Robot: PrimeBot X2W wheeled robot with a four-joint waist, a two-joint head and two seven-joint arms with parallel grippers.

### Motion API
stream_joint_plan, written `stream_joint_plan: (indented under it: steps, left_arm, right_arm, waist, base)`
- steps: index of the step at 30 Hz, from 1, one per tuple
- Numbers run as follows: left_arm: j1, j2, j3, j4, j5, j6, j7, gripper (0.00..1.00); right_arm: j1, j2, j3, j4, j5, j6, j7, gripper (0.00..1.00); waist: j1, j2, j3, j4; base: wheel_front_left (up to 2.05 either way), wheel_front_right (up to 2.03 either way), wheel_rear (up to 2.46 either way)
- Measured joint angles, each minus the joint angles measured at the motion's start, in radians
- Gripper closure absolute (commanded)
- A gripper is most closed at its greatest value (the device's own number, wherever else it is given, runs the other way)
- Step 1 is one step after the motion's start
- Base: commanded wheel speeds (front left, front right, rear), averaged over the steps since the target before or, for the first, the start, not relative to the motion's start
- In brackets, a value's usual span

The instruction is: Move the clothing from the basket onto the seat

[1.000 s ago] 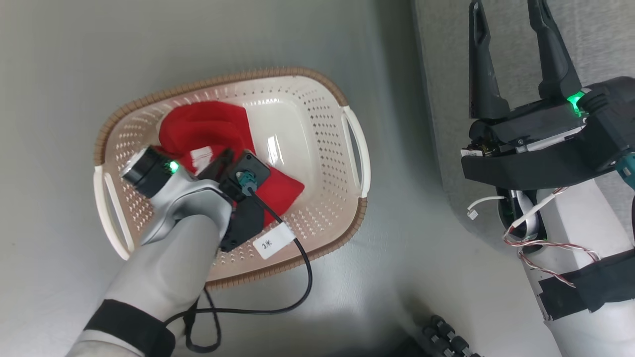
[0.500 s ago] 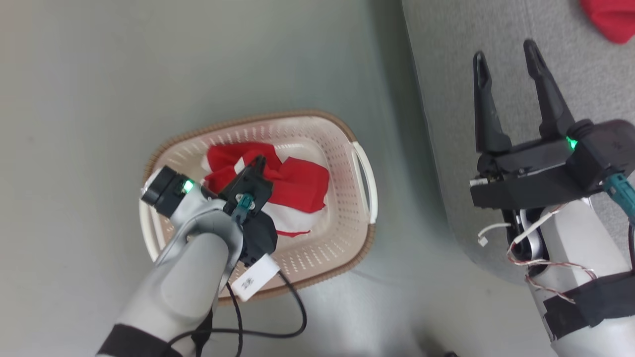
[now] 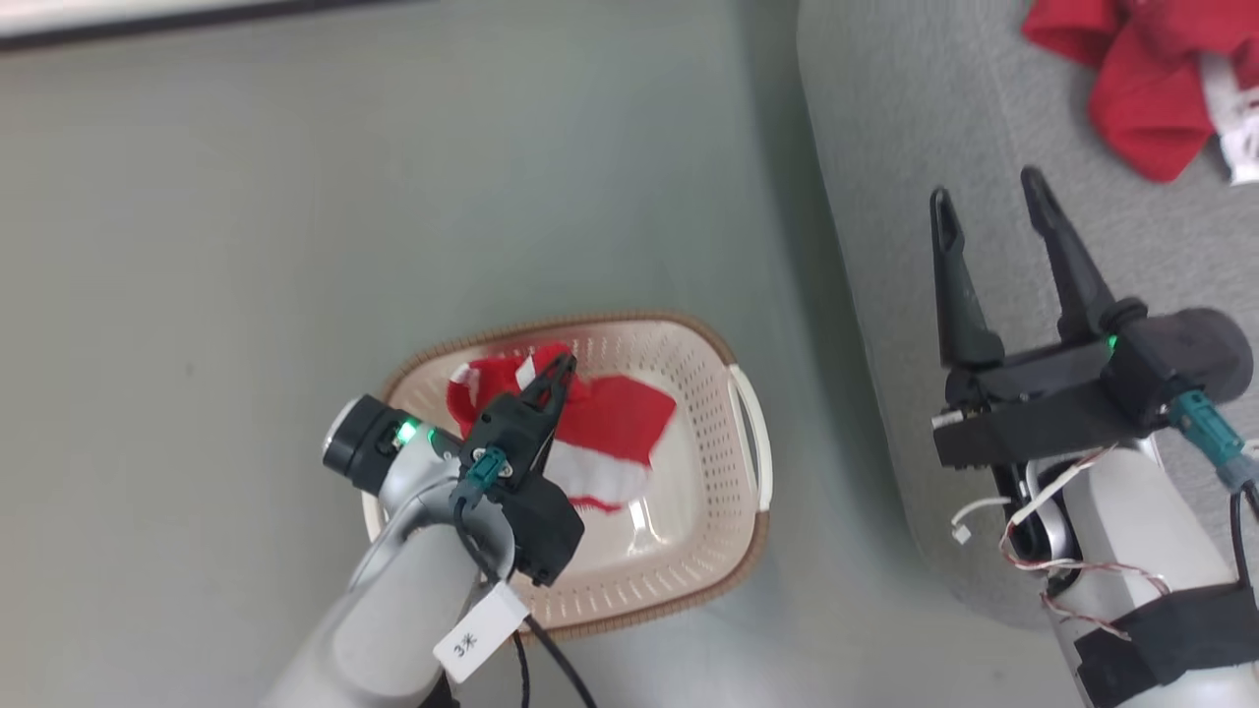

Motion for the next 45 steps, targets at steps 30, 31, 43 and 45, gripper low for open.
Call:
stream_joint_plan:
  steps: [30, 31, 43, 45]
  left_arm:
    - [0.475, 0.114, 0.329, -0.318, -0.191, 0.116, -0.009, 0.0]
    - [0.498, 0.118, 0.343, -0.333, -0.2, 0.118, -0.009, 0.0]
    - [0.763, 0.133, 0.436, -0.515, -0.195, 0.128, -0.009, 0.0]
    - [0.795, 0.131, 0.449, -0.545, -0.184, 0.133, -0.009, 0.0]
  right_arm:
    - [0.322, -0.011, -0.023, 0.053, -0.012, 0.02, 0.0, 0.0]
    - [0.332, -0.011, -0.02, 0.053, -0.012, 0.02, 0.0, 0.0]
    - [0.494, -0.011, -0.005, 0.021, -0.013, 0.027, 0.0, 0.0]
    - [0.513, -0.013, -0.007, 0.008, -0.012, 0.024, 0.0, 0.0]
  waist:
    - [0.0001, 0.0, -0.41, 0.056]
    - [0.0, 0.0, -0.424, 0.058]
    - [0.0, 0.0, -0.568, 0.067]
    - [0.0, -0.0001, -0.582, 0.065]
  base:
    - [0.0, 0.0, 0.0]
    - [0.0, 0.0, 0.0]
    - [0.0, 0.0, 0.0]
    - [0.0, 0.0, 0.0]
